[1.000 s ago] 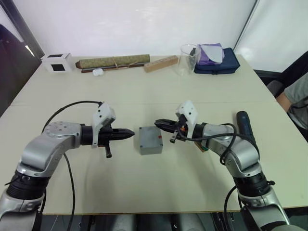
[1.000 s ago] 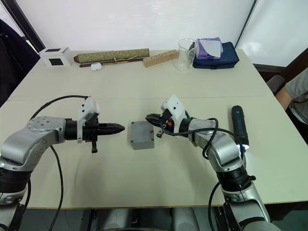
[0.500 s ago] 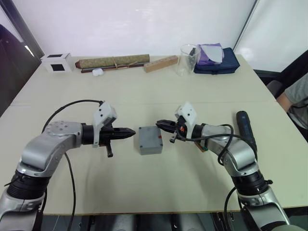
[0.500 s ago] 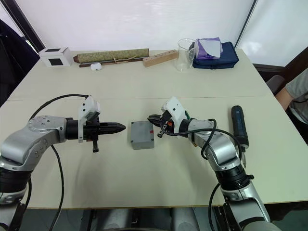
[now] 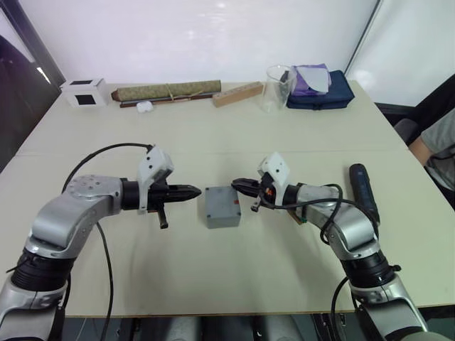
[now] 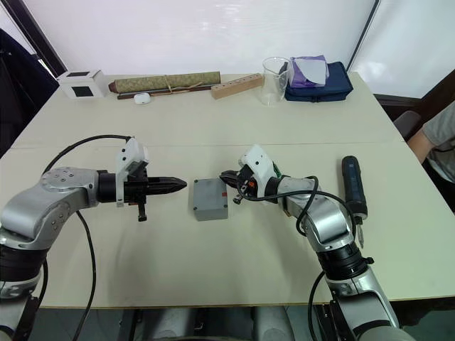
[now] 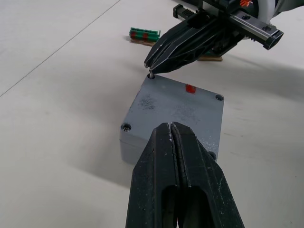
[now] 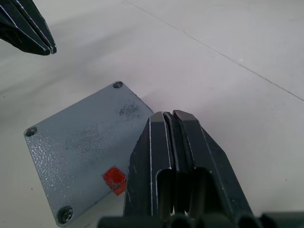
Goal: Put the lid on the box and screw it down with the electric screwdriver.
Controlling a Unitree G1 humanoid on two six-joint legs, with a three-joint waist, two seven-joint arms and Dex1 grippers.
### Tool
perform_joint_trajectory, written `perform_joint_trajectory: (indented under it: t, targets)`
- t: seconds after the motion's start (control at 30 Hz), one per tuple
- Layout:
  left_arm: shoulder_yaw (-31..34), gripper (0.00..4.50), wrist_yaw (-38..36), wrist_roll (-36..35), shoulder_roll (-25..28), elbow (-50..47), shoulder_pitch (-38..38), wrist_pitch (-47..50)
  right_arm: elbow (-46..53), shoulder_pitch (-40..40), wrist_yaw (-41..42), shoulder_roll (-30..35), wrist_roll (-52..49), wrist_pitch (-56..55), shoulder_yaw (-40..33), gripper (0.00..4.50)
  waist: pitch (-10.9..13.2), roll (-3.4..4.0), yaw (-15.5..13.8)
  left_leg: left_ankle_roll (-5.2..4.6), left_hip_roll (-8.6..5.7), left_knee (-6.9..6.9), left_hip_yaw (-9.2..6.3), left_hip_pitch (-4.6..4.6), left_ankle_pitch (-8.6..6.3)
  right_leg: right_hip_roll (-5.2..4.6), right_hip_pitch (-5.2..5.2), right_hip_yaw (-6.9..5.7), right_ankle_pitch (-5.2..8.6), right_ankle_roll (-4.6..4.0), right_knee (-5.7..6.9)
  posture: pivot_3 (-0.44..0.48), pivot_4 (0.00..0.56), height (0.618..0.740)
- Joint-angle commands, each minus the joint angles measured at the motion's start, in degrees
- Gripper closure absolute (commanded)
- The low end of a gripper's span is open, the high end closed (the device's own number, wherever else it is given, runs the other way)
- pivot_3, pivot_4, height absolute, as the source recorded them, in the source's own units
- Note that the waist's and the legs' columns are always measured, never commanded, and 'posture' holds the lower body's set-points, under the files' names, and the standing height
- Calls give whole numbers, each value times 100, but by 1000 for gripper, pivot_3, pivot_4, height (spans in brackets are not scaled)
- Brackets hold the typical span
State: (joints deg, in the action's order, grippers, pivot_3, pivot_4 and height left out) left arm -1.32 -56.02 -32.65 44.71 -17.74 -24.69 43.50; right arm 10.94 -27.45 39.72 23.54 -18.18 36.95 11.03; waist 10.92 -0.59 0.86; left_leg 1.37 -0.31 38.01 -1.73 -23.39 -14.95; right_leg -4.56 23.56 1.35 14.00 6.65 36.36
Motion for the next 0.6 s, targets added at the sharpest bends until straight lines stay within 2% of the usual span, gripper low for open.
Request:
perform_joint_trajectory:
  t: [0.03, 0.07, 0.1, 0.13, 0.2, 0.27, 0.3, 0.33, 0.43, 0.53, 0.6]
  targets:
    - [99, 4500, 29, -90, 0, -181, -103, 20, 69, -44, -4, -28, 38, -164, -50, 3812, 0, 0, 2, 0, 0, 0, 0, 0, 0, 0, 0, 0, 0, 0, 0, 0, 150, 740]
    - [102, 4500, 33, -100, -2, -182, -108, 21, 64, -49, -8, -33, 34, -167, -61, 3565, 0, 0, 3, 0, 0, 0, 0, 0, 0, 0, 0, 0, 0, 0, 0, 0, 150, 740]
    - [105, 4500, 36, -109, -3, -178, -113, 18, 61, -56, -10, -36, 33, -167, -64, 3057, 0, 0, 5, 0, 0, 0, 0, 0, 0, 0, 0, 0, 0, 0, 0, 0, 150, 740]
    - [102, 4500, 45, -114, -7, -179, -116, 17, 60, -56, -6, -32, 32, -169, -69, 2874, 0, 0, 5, 0, 0, 0, 0, 0, 0, 0, 0, 0, 0, 0, 0, 0, 150, 740]
    - [98, 4500, 42, -121, -6, -170, -121, 6, 63, -66, -8, -32, 39, -165, -72, 1945, 0, 0, 5, 0, 0, 0, 0, 0, 0, 0, 0, 0, 0, 0, 0, 0, 150, 740]
    - [99, 4500, 42, -132, -15, -155, -138, 5, 84, -74, -13, -28, 30, -138, -93, 1390, 0, 0, 6, 0, 0, 0, 0, 0, 0, 0, 0, 0, 0, 0, 0, 0, 150, 740]
    - [108, 4500, 37, -144, -21, -141, -152, 6, 108, -81, -13, -23, 16, -112, -109, 872, 0, 0, 5, 0, 0, 0, 0, 0, 0, 0, 0, 0, 0, 0, 0, 0, 150, 740]
    - [118, 4500, 41, -164, -45, -125, -175, 9, 154, -79, 0, -1, -16, -74, -140, 596, 0, 0, 5, 0, 0, 0, 0, 0, 0, 0, 0, 0, 0, 0, 0, 0, 150, 740]
    - [137, 4500, 20, -270, -166, -74, -333, 21, 416, -130, 54, 125, -284, 227, -417, 596, 0, 0, -6, 0, 0, 0, 0, 0, 0, 0, 0, 0, 0, 0, 0, 0, 150, 740]
    - [87, 4500, -41, -395, -299, -73, -600, 61, 726, -316, -144, 224, -896, 971, -1162, 596, 1, -2, -21, 0, -1, 0, -2, -2, 0, -1, -2, -2, 0, 0, -2, 0, 150, 740]
    - [12, 4500, -97, -420, -379, -48, -816, 47, 885, -479, -211, 516, -1275, 1555, -1707, 596, 1, -1, -16, 0, -1, 0, -2, -2, 0, -2, -2, -1, 0, 0, -2, 0, 150, 740]
